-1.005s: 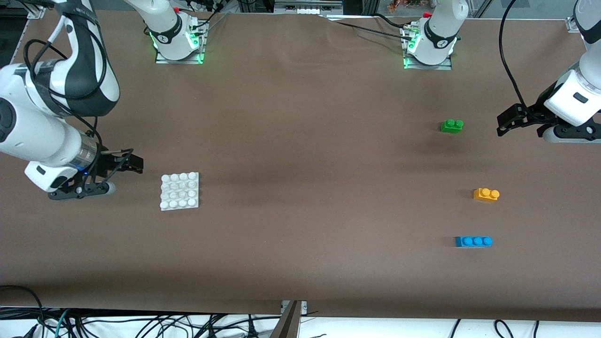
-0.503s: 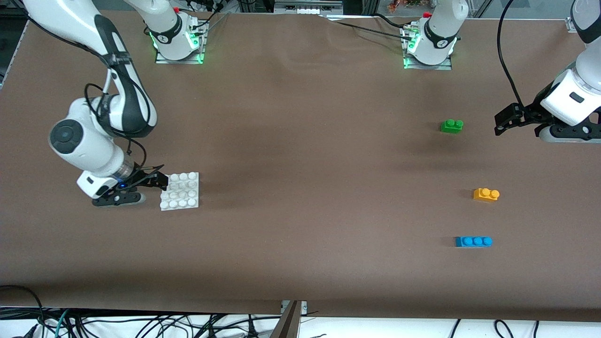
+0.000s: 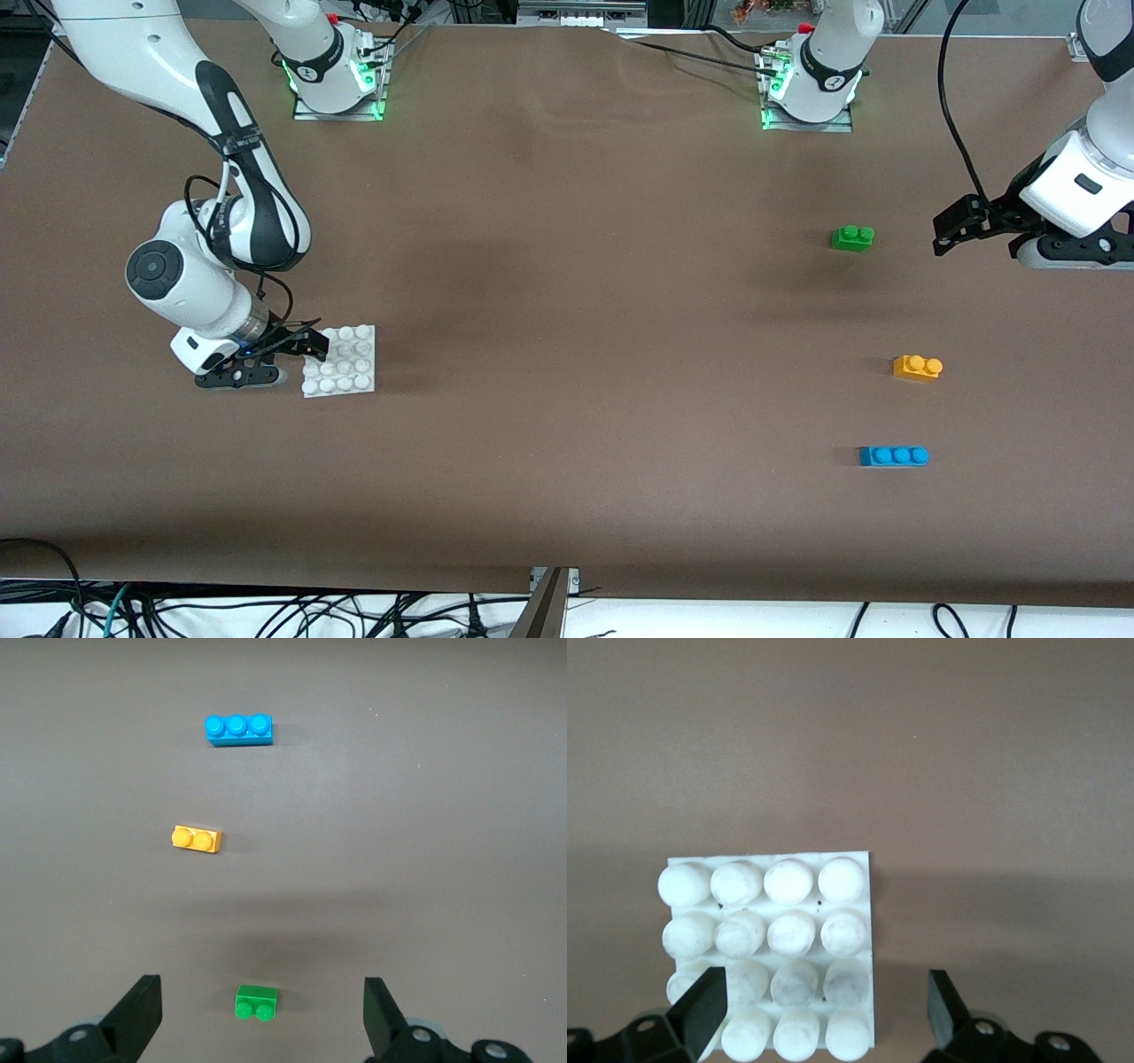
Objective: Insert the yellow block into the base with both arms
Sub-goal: 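Close the right gripper on the white base plate's edge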
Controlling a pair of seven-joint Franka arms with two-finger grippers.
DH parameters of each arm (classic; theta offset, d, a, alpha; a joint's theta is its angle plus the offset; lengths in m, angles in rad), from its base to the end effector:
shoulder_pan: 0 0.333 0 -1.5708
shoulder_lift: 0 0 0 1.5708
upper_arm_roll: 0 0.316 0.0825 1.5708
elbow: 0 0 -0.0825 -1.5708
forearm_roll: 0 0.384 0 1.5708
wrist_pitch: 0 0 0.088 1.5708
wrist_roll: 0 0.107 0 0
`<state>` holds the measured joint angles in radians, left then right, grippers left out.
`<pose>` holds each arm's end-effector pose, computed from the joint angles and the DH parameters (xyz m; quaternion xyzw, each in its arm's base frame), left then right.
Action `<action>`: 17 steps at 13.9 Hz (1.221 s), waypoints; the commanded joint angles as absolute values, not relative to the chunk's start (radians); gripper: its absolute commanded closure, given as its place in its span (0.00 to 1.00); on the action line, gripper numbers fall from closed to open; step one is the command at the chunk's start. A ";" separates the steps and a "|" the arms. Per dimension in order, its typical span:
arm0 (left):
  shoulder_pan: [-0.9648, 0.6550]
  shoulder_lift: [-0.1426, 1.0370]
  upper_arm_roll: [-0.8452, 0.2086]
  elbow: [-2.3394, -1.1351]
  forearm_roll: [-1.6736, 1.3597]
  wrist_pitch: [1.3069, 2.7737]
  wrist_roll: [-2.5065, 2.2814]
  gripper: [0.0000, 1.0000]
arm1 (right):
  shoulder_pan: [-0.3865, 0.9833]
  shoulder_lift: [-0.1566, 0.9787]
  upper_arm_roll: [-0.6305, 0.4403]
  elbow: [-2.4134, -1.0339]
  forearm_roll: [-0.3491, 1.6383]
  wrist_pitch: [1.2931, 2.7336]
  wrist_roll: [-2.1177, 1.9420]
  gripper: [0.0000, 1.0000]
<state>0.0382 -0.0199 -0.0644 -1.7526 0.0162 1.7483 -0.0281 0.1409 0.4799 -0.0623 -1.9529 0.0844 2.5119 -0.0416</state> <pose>0.5580 -0.0135 0.5645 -0.9999 0.0004 -0.0080 0.0084 0.6259 0.0503 0.2382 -0.9986 -0.0310 -0.0401 0.0127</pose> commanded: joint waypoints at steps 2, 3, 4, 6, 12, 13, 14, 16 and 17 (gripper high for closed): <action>0.035 -0.029 -0.063 -1.743 -0.006 1.729 -0.029 0.00 | 0.132 0.531 -0.057 -1.954 0.106 2.591 -0.051 0.00; 0.035 -0.029 -0.063 -1.743 -0.006 1.729 -0.031 0.00 | 0.132 0.537 -0.057 -1.954 0.106 2.597 -0.051 0.00; 0.035 -0.029 -0.063 -1.743 -0.006 1.729 -0.031 0.00 | 0.132 0.541 -0.057 -1.954 0.106 2.599 -0.051 0.00; 0.035 -0.029 -0.063 -1.743 -0.006 1.729 -0.031 0.00 | 0.132 0.549 -0.057 -1.956 0.107 2.603 -0.049 0.00; 0.035 -0.029 -0.063 -1.743 -0.006 1.729 -0.031 0.00 | 0.132 0.568 -0.055 -1.956 0.107 2.612 -0.045 0.01; 0.035 -0.029 -0.063 -1.743 -0.006 1.729 -0.031 0.00 | 0.132 0.568 -0.055 -1.956 0.107 2.612 -0.044 0.01; 0.035 -0.029 -0.063 -1.743 -0.006 1.729 -0.031 0.00 | 0.132 0.572 -0.055 -1.956 0.109 2.617 -0.040 0.01; 0.035 -0.029 -0.063 -1.743 -0.006 1.729 -0.031 0.00 | 0.138 0.589 -0.055 -1.956 0.133 2.647 -0.041 0.01; 0.035 -0.029 -0.063 -1.743 -0.006 1.729 -0.031 0.00 | 0.141 0.595 -0.054 -1.956 0.135 2.658 -0.041 0.01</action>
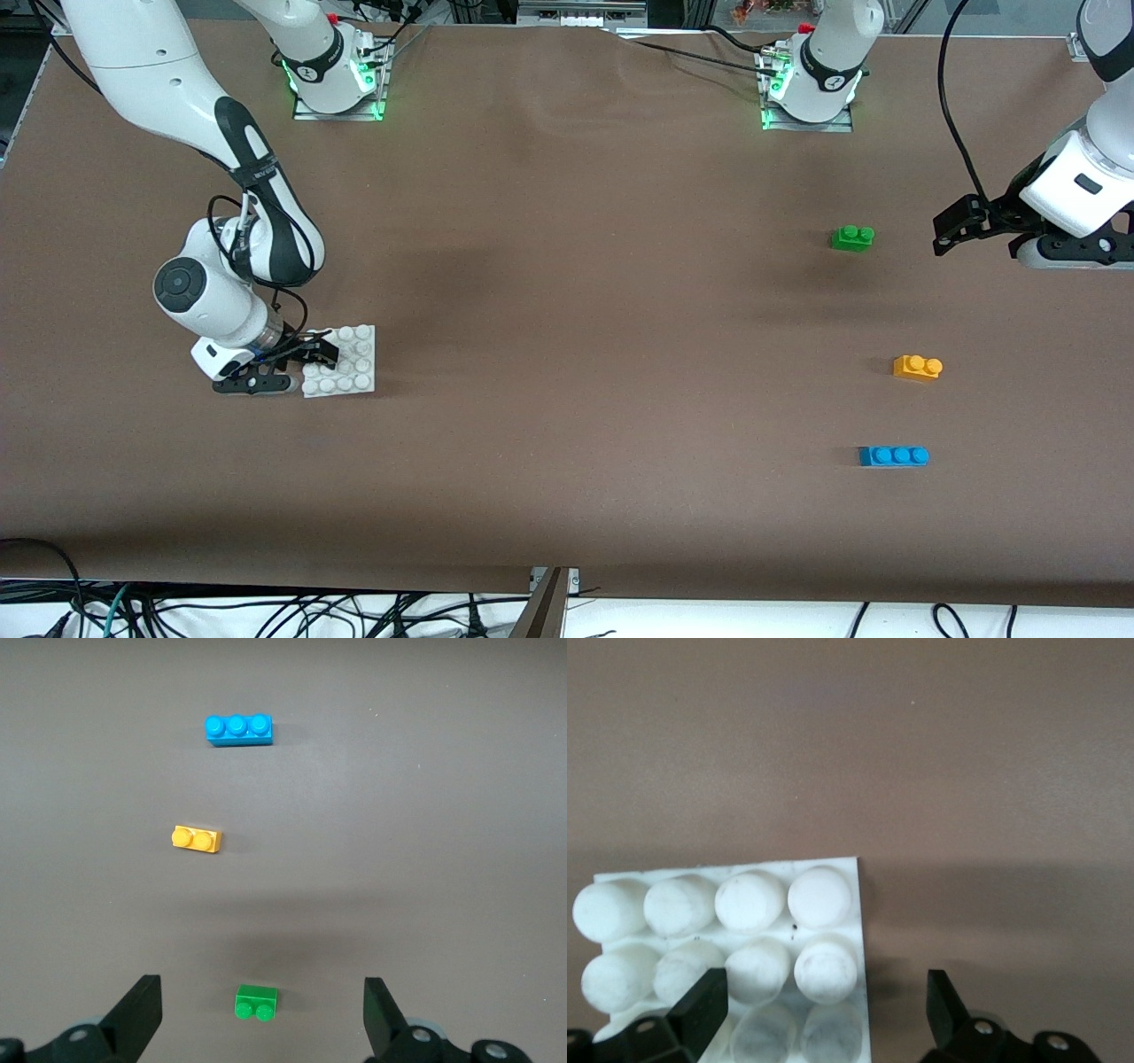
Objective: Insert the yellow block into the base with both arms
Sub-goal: 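Close the right gripper on the white base plate's edge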
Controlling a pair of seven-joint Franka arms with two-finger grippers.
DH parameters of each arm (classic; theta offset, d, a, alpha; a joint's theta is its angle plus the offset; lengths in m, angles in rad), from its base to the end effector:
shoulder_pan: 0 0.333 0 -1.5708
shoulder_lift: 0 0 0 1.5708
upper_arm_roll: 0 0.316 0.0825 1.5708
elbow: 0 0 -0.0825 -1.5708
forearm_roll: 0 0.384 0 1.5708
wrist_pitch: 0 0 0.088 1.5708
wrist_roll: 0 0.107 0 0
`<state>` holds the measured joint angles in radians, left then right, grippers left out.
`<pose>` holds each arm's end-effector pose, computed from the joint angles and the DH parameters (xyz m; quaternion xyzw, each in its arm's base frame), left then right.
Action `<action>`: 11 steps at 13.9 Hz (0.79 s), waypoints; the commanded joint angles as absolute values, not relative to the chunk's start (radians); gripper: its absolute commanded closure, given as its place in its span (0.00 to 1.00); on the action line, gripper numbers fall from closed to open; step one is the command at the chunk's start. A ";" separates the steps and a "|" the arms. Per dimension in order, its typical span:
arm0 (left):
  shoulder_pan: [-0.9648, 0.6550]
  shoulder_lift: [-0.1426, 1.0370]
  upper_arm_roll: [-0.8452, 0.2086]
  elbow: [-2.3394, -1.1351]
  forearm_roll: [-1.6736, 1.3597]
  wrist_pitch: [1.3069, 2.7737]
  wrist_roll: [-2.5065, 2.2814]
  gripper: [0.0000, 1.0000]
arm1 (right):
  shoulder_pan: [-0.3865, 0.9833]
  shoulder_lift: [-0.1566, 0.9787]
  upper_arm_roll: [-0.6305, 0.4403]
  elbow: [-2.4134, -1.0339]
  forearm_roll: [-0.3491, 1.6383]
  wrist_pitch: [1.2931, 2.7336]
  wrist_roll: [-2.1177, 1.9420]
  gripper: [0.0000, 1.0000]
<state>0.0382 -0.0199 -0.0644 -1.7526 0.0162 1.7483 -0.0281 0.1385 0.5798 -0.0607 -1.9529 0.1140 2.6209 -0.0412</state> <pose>0.5580 -0.0135 0.5645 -0.9999 0.0004 -0.0080 0.0084 0.6248 0.0474 0.1861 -0.9987 -0.0170 -0.0449 0.0150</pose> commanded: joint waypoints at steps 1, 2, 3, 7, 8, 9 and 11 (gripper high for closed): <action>0.035 -0.029 -0.063 -1.743 -0.006 1.729 -0.031 0.00 | 0.141 0.595 -0.055 -1.956 0.135 2.658 -0.046 0.01; 0.035 -0.029 -0.063 -1.743 -0.006 1.729 -0.031 0.00 | 0.140 0.595 -0.054 -1.956 0.135 2.658 -0.048 0.01; 0.035 -0.029 -0.063 -1.743 -0.006 1.729 -0.031 0.00 | 0.140 0.595 -0.054 -1.956 0.135 2.658 -0.048 0.02; 0.035 -0.029 -0.063 -1.743 -0.006 1.729 -0.031 0.00 | 0.137 0.595 -0.054 -1.953 0.133 2.658 -0.054 0.13; 0.035 -0.029 -0.063 -1.743 -0.006 1.729 -0.031 0.00 | 0.137 0.594 -0.055 -1.951 0.133 2.658 -0.055 0.15; 0.035 -0.029 -0.063 -1.743 -0.006 1.729 -0.031 0.00 | 0.137 0.594 -0.054 -1.950 0.133 2.658 -0.055 0.15; 0.035 -0.029 -0.063 -1.743 -0.006 1.729 -0.031 0.00 | 0.135 0.592 -0.054 -1.948 0.133 2.658 -0.066 0.17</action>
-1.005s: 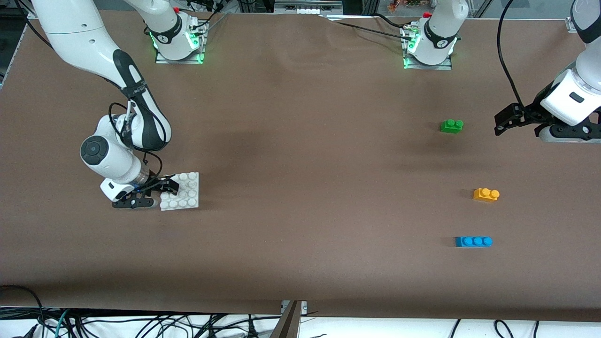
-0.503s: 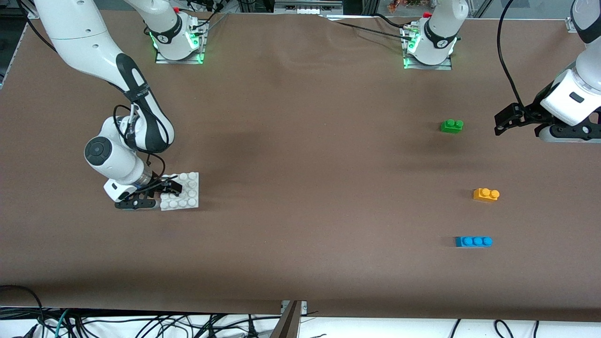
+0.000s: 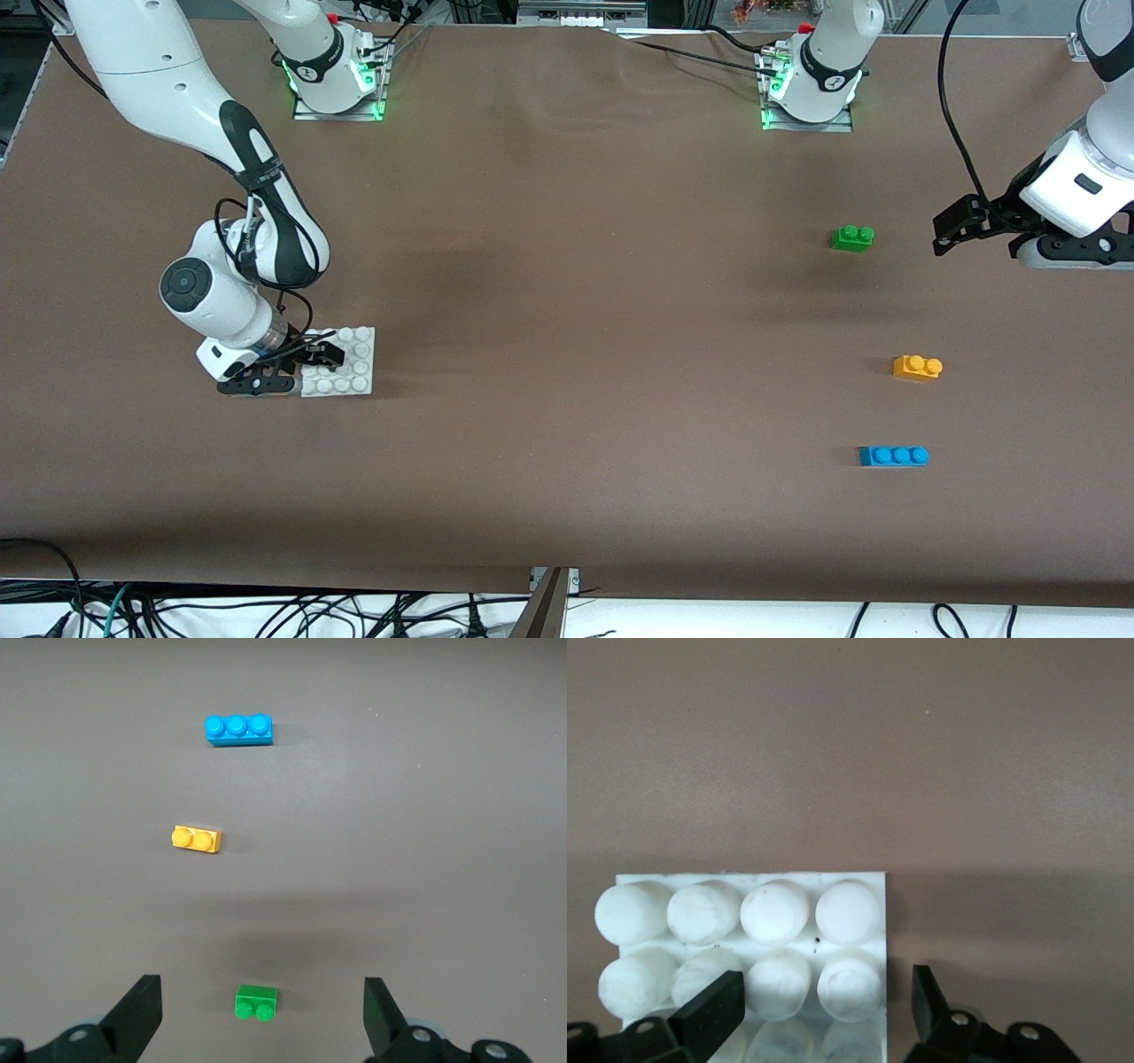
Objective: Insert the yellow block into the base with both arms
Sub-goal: 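Close the right gripper on the white base plate's edge, then slide the white base plate with the right gripper toward the table's middle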
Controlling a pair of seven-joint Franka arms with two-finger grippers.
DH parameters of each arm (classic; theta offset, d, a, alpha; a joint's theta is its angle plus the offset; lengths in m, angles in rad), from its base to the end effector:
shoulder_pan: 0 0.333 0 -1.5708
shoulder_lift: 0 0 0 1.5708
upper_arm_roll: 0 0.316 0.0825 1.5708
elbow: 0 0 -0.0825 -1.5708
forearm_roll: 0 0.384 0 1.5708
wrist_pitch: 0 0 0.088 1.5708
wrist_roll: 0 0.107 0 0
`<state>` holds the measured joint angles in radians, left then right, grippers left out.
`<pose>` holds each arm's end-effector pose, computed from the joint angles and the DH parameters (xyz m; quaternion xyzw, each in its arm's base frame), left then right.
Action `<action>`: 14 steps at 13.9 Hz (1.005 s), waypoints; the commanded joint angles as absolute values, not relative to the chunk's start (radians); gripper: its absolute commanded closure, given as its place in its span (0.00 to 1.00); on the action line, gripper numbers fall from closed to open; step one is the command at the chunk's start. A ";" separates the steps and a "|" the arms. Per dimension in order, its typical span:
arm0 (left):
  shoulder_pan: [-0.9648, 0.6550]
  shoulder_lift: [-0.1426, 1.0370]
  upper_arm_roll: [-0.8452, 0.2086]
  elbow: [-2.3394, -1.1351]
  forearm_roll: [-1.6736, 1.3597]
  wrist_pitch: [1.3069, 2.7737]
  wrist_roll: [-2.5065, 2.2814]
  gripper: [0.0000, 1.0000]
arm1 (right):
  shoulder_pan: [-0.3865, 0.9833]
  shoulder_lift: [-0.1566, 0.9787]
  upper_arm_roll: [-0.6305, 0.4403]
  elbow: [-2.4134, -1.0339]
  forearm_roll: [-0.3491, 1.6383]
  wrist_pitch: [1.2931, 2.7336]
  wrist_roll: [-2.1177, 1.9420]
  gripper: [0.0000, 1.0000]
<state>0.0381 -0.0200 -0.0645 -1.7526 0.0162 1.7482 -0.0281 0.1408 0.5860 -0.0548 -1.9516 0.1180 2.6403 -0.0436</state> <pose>0.5579 -0.0136 0.5645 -0.9999 0.0005 -0.0080 0.0084 0.6258 0.0521 0.1845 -0.9983 -0.0198 -0.0519 0.0172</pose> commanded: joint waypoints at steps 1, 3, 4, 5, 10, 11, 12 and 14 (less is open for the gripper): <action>0.035 -0.029 -0.063 -1.743 -0.006 1.729 -0.031 0.00 | 0.135 0.592 -0.054 -1.947 0.133 2.657 -0.066 0.19; 0.035 -0.029 -0.063 -1.743 -0.006 1.729 -0.031 0.00 | 0.138 0.592 -0.054 -1.947 0.133 2.657 -0.066 0.23; 0.035 -0.029 -0.063 -1.743 -0.006 1.729 -0.031 0.00 | 0.137 0.592 -0.043 -1.947 0.135 2.658 -0.064 0.24; 0.035 -0.029 -0.063 -1.743 -0.006 1.729 -0.031 0.00 | 0.138 0.592 -0.040 -1.947 0.135 2.658 -0.064 0.26; 0.035 -0.029 -0.063 -1.743 -0.006 1.729 -0.031 0.00 | 0.143 0.589 -0.023 -1.945 0.137 2.658 -0.058 0.32; 0.035 -0.029 -0.063 -1.743 -0.006 1.729 -0.031 0.00 | 0.143 0.591 -0.015 -1.944 0.137 2.658 -0.055 0.34; 0.035 -0.029 -0.063 -1.743 -0.006 1.729 -0.031 0.00 | 0.144 0.589 -0.011 -1.944 0.141 2.658 -0.054 0.34; 0.035 -0.029 -0.063 -1.743 -0.006 1.729 -0.031 0.00 | 0.144 0.589 -0.003 -1.944 0.141 2.657 -0.048 0.34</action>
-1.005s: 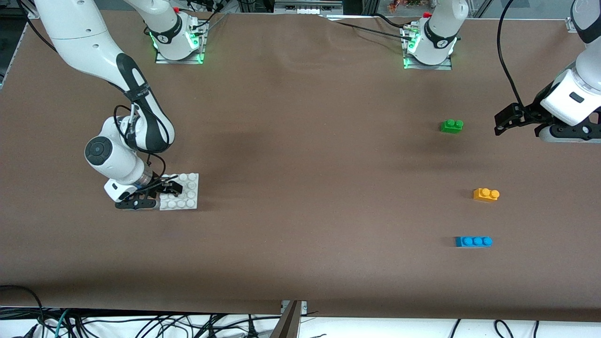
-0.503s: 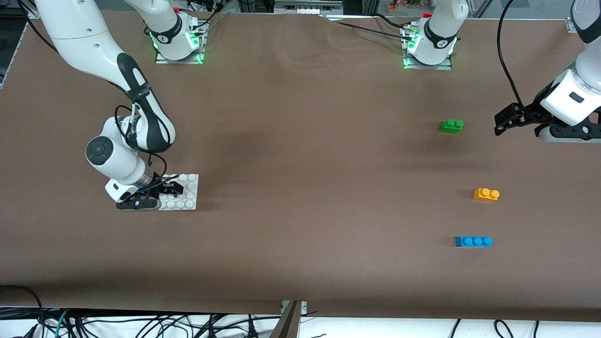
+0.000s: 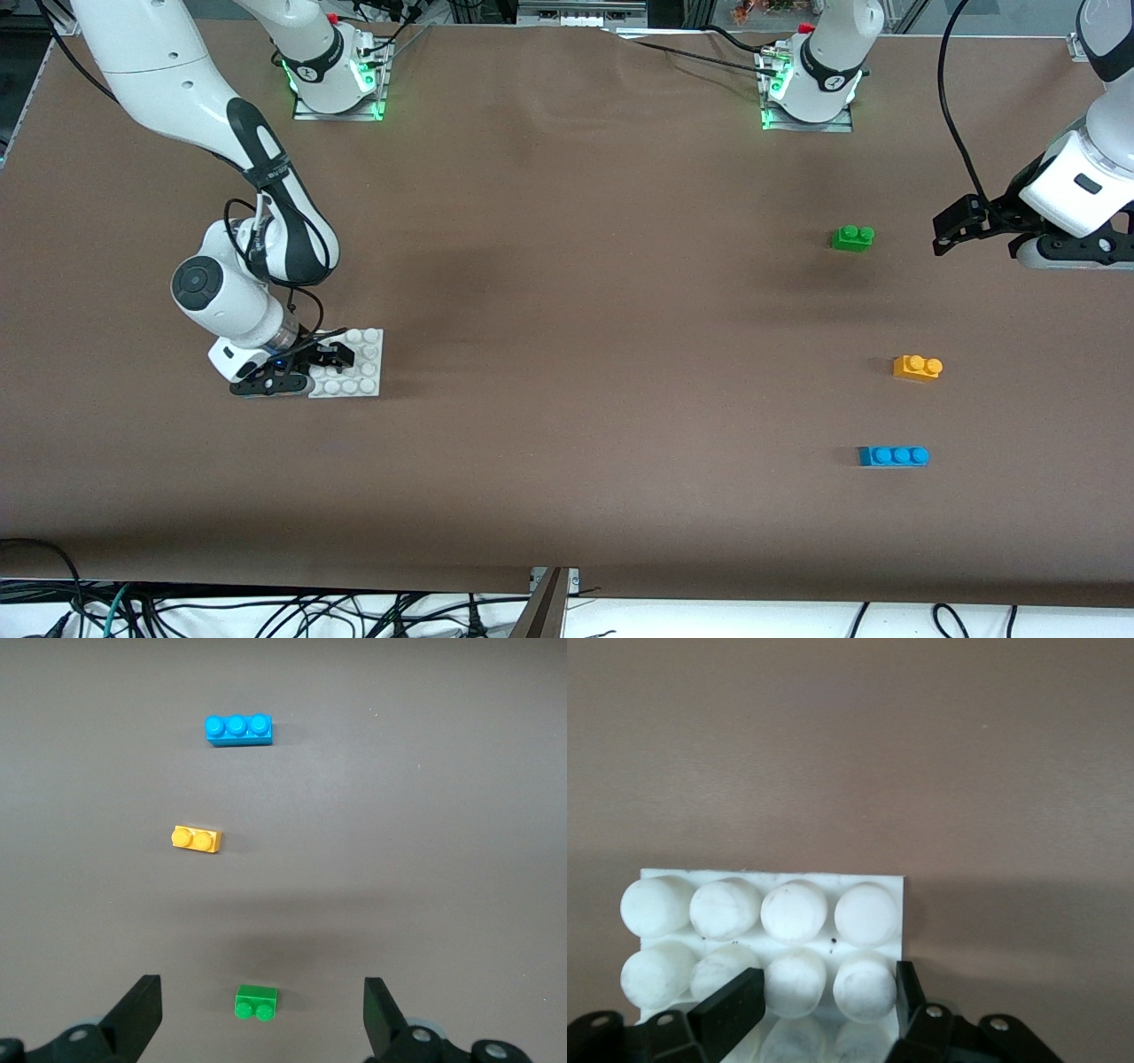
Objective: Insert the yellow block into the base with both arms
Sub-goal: 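Slide the white base plate with the right gripper toward the table's middle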
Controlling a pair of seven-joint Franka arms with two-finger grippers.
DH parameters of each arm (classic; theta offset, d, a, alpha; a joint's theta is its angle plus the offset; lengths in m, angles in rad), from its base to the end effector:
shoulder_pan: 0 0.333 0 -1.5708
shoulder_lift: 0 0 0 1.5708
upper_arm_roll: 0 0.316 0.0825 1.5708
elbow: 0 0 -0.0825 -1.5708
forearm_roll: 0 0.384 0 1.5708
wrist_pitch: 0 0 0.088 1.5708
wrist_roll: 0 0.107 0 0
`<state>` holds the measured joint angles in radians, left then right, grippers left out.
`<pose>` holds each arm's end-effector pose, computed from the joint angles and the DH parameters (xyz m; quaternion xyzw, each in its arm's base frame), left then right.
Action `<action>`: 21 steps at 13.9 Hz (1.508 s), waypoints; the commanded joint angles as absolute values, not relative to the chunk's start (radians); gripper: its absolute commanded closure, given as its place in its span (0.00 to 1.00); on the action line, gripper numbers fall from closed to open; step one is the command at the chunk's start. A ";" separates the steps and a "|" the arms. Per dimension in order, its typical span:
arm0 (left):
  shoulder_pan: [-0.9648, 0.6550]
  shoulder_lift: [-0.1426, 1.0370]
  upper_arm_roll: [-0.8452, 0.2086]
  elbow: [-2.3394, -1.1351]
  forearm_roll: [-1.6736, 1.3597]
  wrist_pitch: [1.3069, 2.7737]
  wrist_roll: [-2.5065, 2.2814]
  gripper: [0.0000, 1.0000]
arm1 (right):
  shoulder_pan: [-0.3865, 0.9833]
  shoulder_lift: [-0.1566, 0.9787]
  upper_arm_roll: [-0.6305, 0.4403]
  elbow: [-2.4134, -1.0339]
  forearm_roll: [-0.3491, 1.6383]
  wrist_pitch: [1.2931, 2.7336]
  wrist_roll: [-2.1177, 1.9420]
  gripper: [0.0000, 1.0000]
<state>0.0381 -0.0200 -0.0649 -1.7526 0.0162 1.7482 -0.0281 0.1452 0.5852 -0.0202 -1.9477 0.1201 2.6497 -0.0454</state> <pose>0.5579 -0.0138 0.5645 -0.9999 0.0007 -0.0080 0.0084 0.6257 0.0759 0.1870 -0.9973 -0.0358 -0.0575 0.0282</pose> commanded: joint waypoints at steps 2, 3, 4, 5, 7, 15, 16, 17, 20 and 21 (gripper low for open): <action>0.035 -0.029 -0.063 -1.743 -0.006 1.729 -0.031 0.00 | 0.155 0.589 0.011 -1.942 0.141 2.658 -0.008 0.34; 0.035 -0.028 -0.063 -1.741 -0.006 1.729 -0.031 0.00 | 0.166 0.589 0.014 -1.933 0.143 2.657 0.020 0.34; 0.035 -0.028 -0.063 -1.733 -0.006 1.727 -0.031 0.00 | 0.179 0.589 0.015 -1.930 0.141 2.655 0.044 0.34; 0.035 -0.028 -0.063 -1.730 -0.006 1.726 -0.031 0.00 | 0.193 0.589 0.015 -1.930 0.143 2.657 0.067 0.34; 0.035 -0.028 -0.063 -1.730 -0.006 1.723 -0.031 0.00 | 0.225 0.592 0.015 -1.924 0.141 2.663 0.127 0.34; 0.035 -0.028 -0.063 -1.730 -0.006 1.723 -0.031 0.00 | 0.382 0.686 0.014 -1.862 0.141 2.777 0.340 0.34; 0.035 -0.028 -0.063 -1.730 -0.006 1.723 -0.031 0.00 | 0.406 0.689 0.014 -1.852 0.141 2.777 0.374 0.34; 0.035 -0.028 -0.063 -1.730 -0.006 1.723 -0.031 0.00 | 0.429 0.690 0.014 -1.842 0.140 2.775 0.408 0.34; 0.035 -0.028 -0.063 -1.730 -0.006 1.723 -0.031 0.00 | 0.506 0.689 0.012 -1.830 0.137 2.775 0.491 0.34; 0.035 -0.028 -0.063 -1.730 -0.006 1.723 -0.031 0.00 | 0.523 0.689 0.012 -1.825 0.137 2.775 0.505 0.34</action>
<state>0.0381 -0.0209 -0.0649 -1.7460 0.0162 1.7465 -0.0281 0.4902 0.6654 0.0141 -1.8505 0.1243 2.7657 0.4721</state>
